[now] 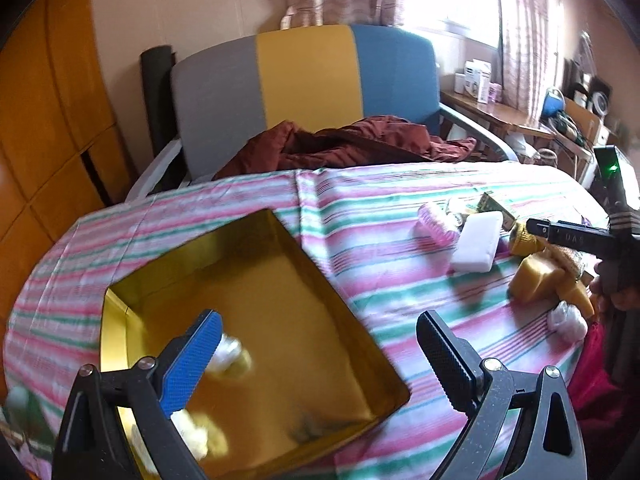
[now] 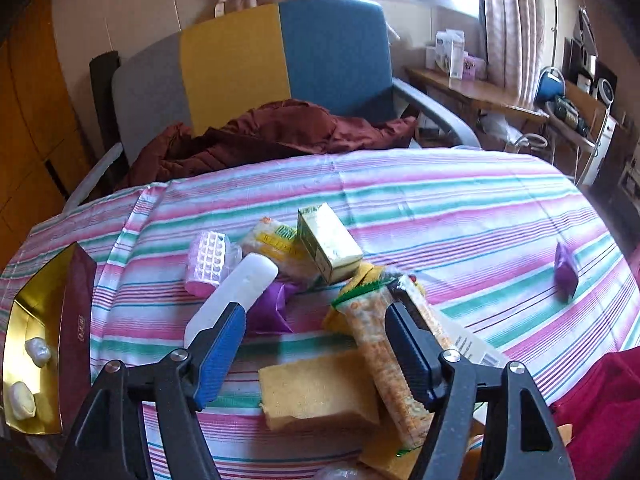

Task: Organize objects
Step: 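Grasp the pink hair curler with the left tool while the right reaches the white block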

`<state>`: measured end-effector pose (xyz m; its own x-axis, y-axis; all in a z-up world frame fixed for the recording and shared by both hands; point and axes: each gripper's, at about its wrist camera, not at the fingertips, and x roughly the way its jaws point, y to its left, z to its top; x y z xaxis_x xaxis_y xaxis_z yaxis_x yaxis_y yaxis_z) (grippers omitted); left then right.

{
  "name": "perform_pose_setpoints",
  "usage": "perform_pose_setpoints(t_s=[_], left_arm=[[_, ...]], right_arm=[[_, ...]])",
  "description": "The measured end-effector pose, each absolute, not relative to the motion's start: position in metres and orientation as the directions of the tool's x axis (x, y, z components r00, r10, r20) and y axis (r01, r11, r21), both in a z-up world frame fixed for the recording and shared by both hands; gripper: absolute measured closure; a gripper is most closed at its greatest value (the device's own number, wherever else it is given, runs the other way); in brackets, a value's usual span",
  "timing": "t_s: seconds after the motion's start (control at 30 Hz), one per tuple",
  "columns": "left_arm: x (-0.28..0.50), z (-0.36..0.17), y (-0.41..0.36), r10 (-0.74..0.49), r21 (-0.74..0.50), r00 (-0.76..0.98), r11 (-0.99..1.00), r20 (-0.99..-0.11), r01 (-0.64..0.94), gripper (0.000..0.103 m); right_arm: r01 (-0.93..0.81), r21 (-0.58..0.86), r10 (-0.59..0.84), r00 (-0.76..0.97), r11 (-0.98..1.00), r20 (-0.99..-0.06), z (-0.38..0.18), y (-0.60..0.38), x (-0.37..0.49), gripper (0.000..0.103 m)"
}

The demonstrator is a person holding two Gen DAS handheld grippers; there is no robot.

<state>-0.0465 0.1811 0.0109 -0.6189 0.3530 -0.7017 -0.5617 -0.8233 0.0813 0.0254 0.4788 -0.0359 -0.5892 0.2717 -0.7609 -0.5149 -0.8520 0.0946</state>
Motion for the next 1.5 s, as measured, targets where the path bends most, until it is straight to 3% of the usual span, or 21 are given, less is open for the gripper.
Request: perform_pose_setpoints(t_s=[0.37, 0.67, 1.1, 1.3, 1.37, 1.47, 1.5], left_arm=[[-0.097, 0.008, 0.265, 0.427, -0.022, -0.487, -0.768, -0.762, -0.640, 0.004], [-0.131, -0.016, 0.339, 0.404, 0.138, -0.465, -0.620, -0.787, -0.772, 0.004], [-0.147, -0.073, 0.412, 0.391, 0.167, -0.299, -0.336, -0.871, -0.927, 0.004], [-0.152, -0.082, 0.427, 0.424, 0.168, -0.277, -0.277, -0.862, -0.946, 0.004], [-0.153, -0.086, 0.431, 0.427, 0.157, -0.264, -0.269, -0.865, -0.950, 0.007], [-0.158, -0.091, 0.430, 0.433, 0.063, -0.183, -0.276, -0.883, -0.959, 0.027], [-0.160, -0.090, 0.427, 0.438, 0.042, -0.173, -0.293, -0.882, -0.955, 0.027]], right_arm=[[-0.399, 0.129, 0.163, -0.620, -0.908, -0.768, -0.038, 0.458, 0.019, 0.029], [-0.393, 0.187, 0.116, -0.630, -0.901, -0.768, -0.039, 0.463, 0.021, 0.029], [-0.408, 0.216, 0.093, -0.617, -0.887, -0.782, -0.042, 0.475, 0.021, 0.029], [-0.417, 0.233, 0.082, -0.612, -0.878, -0.786, -0.043, 0.480, 0.022, 0.029], [-0.418, 0.233, 0.080, -0.608, -0.878, -0.790, -0.044, 0.480, 0.022, 0.029], [-0.419, 0.230, 0.081, -0.604, -0.878, -0.793, -0.045, 0.480, 0.021, 0.029], [-0.419, 0.229, 0.081, -0.604, -0.878, -0.793, -0.045, 0.480, 0.021, 0.029]])
